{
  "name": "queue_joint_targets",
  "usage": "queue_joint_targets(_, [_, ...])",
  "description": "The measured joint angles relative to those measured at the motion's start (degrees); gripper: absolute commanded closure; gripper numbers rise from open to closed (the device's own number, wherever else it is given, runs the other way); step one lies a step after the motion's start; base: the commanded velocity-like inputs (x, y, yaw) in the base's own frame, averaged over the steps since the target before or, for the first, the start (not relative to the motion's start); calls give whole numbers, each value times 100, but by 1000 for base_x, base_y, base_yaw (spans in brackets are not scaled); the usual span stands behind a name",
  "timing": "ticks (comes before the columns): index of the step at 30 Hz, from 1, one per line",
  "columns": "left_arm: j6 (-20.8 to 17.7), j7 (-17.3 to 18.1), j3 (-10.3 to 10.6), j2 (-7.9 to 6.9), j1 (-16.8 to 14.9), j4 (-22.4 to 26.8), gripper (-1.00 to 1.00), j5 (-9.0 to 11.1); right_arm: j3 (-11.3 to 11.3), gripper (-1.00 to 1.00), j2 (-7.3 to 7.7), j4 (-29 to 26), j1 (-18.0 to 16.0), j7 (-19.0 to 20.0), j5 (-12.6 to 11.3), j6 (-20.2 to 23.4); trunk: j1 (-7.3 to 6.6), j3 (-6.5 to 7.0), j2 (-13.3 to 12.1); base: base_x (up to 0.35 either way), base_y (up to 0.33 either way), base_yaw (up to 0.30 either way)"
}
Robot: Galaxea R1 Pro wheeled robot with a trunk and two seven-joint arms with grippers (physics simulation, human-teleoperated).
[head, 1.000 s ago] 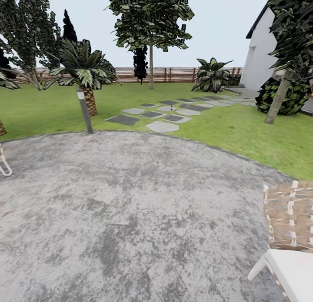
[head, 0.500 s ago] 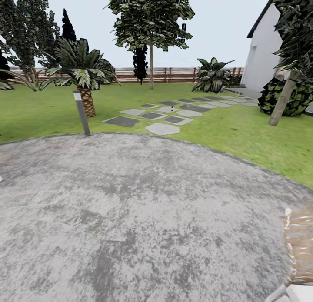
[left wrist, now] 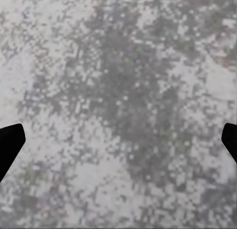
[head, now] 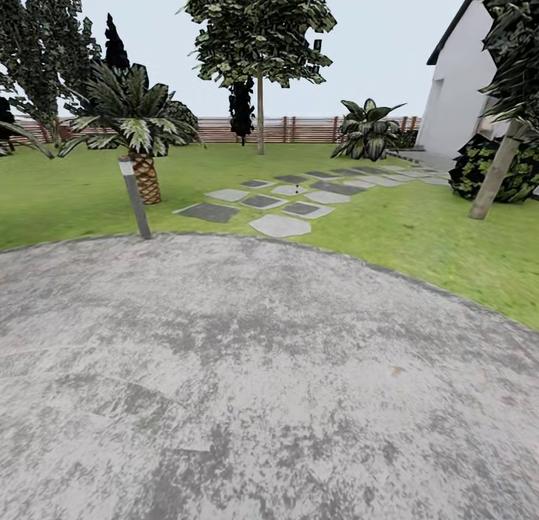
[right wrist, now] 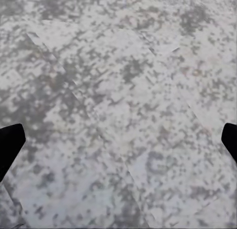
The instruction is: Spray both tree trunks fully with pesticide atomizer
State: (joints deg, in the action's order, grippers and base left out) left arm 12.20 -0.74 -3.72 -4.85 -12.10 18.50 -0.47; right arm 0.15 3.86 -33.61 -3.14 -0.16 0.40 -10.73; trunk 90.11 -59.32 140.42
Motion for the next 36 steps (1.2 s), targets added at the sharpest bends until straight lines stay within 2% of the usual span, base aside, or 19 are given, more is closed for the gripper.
queue_joint_targets(36, [6,0,-11,-26,8,0,-100,-10,-17,-100,-14,0,0,12,-39,1,0,0,0,337,0,0])
